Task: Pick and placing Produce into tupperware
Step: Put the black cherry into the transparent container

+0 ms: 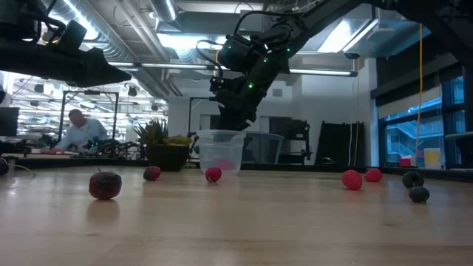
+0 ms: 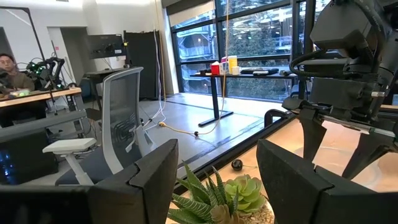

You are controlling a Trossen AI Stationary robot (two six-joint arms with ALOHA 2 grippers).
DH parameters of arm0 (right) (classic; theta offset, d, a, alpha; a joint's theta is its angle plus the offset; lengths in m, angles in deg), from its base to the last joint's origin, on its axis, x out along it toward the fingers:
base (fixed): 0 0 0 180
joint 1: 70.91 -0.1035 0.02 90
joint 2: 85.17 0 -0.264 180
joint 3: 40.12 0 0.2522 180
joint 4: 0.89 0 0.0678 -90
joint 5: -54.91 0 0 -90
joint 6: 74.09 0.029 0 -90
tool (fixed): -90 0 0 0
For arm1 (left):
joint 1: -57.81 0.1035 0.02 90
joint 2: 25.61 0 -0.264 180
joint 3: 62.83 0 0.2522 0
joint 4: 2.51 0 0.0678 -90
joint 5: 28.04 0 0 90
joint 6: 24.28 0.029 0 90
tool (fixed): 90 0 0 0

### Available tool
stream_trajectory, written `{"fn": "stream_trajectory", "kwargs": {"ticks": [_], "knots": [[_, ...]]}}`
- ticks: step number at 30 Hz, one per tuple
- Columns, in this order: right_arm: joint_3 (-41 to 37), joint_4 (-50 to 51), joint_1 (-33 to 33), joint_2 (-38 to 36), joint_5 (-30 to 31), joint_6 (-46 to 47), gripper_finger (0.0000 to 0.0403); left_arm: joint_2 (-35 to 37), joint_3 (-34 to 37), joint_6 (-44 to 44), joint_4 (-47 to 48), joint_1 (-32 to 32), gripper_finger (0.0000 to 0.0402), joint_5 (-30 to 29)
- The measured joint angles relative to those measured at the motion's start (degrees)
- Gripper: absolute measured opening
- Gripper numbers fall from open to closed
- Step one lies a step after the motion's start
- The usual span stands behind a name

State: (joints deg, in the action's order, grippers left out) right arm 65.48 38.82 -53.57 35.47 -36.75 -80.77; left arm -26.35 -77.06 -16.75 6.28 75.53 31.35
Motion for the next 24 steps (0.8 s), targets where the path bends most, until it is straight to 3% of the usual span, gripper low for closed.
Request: {"fn": "stream_trajectory", "kwargs": {"ticks": [5, 14, 19, 24], "knots": [[5.6, 8.0, 0.0, -0.3, 0.0, 0.0, 0.0272, 0.0, 0.0, 0.0, 0.0, 0.0, 0.0212, 0.0], [27.2, 26.7, 1.8, -0.6, 0.0, -8.8, 0.0269, 0.0, 0.0, 0.0, 0.0, 0.0, 0.0212, 0.0], [36.0, 29.0, 7.4, -0.7, 0.1, -13.8, 0.0269, 0.0, 0.0, 0.0, 0.7, 0.0, 0.0212, 0.0], [36.9, 28.7, 13.7, -0.3, -0.1, -22.8, 0.0268, 0.0, 0.0, 0.0, 0.9, 0.0, 0.0212, 0.0]]}}
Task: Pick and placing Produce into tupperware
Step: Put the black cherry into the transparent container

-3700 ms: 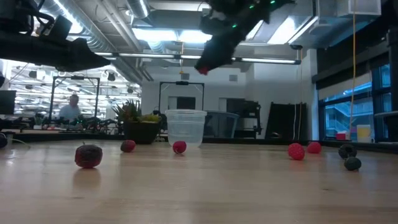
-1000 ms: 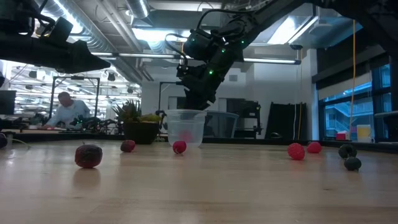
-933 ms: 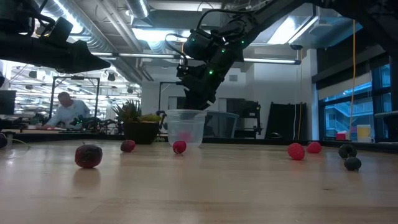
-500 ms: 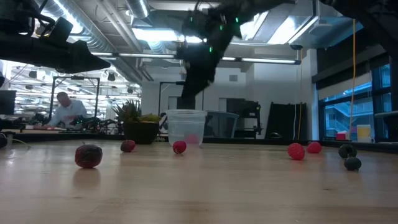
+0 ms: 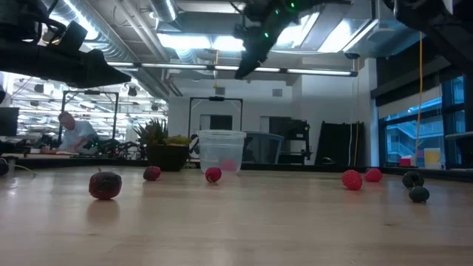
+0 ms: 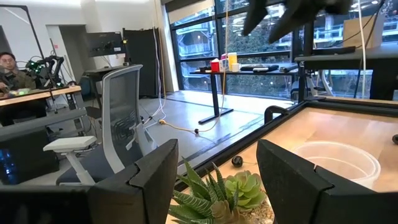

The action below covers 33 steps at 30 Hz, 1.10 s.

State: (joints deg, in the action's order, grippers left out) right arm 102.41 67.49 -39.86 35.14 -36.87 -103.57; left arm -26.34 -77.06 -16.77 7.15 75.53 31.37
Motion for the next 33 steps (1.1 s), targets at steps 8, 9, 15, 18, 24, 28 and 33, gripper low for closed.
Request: {"fn": "stream_trajectory", "kwargs": {"ticks": [8, 9, 15, 18, 24, 28, 33], "knots": [[-3.1, -4.8, 5.4, 6.4, -10.7, -3.1, 0.0268, 0.0, 0.0, -0.5, 0.0, 0.0, 0.0212, 0.0], [-3.2, -5.4, 5.6, 7.7, -10.7, -3.6, 0.0268, 0.0, 0.0, -1.1, 0.0, 0.0, 0.0212, 0.0], [-3.4, -5.9, 5.9, 14.8, -10.9, -9.7, 0.0268, 0.0, 0.0, -1.4, 0.0, 0.0, 0.0212, 0.0], [-3.3, -6.3, 5.8, 17.0, -11.1, -10.1, 0.0268, 0.0, 0.0, -1.4, 0.0, 0.0, 0.0212, 0.0], [-3.3, -6.2, 6.0, 19.9, -11.2, -11.0, 0.0268, 0.0, 0.0, -1.4, 0.0, 0.0, 0.0212, 0.0], [-3.3, -7.1, 5.9, 21.3, -11.4, -12.8, 0.0268, 0.0, 0.0, -1.4, 0.0, 0.0, 0.0212, 0.0], [-3.3, -9.9, 5.8, 21.5, -11.6, -12.8, 0.0268, 0.0, 0.0, -1.3, 0.0, 0.0, 0.0212, 0.0]]}}
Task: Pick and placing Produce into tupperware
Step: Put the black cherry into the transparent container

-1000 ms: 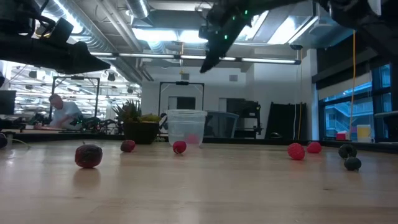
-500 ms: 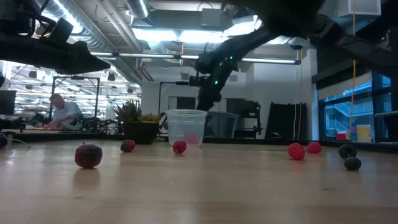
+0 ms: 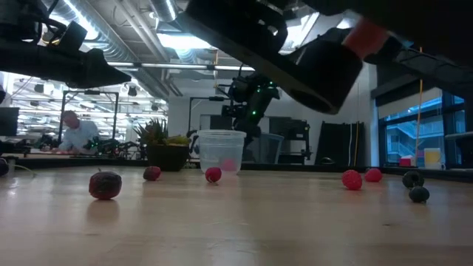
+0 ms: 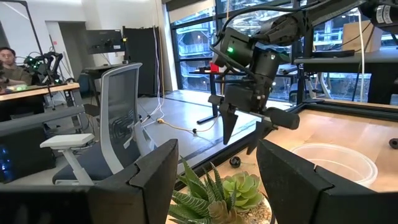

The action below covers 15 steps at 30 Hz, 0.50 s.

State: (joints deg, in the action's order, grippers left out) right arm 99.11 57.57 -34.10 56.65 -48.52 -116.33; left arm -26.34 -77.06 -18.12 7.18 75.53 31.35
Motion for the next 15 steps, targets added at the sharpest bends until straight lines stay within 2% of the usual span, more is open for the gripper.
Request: {"fn": "stream_trajectory", "kwargs": {"ticks": [15], "knots": [[0.0, -1.1, -0.1, 1.0, 0.0, 3.1, 0.0268, 0.0, 0.0, 0.0, 0.0, 0.0, 0.0212, 0.0]]}}
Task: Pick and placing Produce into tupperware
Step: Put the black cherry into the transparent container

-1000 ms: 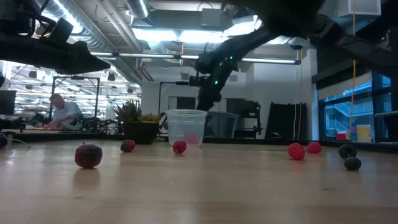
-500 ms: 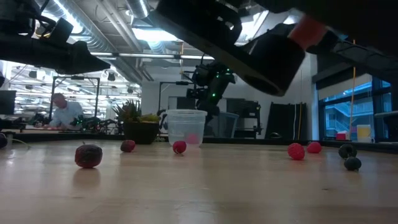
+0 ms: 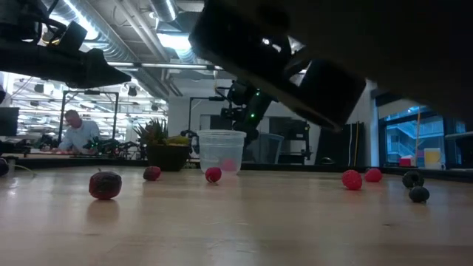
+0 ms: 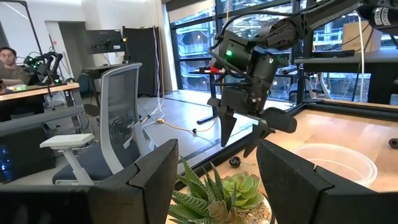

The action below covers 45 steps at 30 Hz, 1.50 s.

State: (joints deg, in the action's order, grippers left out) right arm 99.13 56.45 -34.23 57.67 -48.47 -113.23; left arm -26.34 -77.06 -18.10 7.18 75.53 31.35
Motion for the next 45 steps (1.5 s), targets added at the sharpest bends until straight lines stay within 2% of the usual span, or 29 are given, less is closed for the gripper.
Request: {"fn": "stream_trajectory", "kwargs": {"ticks": [17, 22, 30, 45], "knots": [[0.0, 0.5, 0.6, 1.6, -1.3, 1.4, 0.0268, 0.0, 0.0, 0.0, 0.0, 0.0, 0.0212, 0.0], [0.0, 1.5, 0.8, 2.5, -4.5, 1.4, 0.0268, 0.0, 0.0, 0.0, 0.0, 0.0, 0.0212, 0.0], [0.0, 0.8, 1.0, 2.5, -6.2, 0.1, 0.0268, 0.0, 0.0, 0.0, 0.0, 0.0, 0.0212, 0.0], [0.0, 0.8, 1.0, 2.5, -6.8, -0.3, 0.0268, 0.0, 0.0, 0.0, 0.0, 0.0, 0.0212, 0.0]]}}
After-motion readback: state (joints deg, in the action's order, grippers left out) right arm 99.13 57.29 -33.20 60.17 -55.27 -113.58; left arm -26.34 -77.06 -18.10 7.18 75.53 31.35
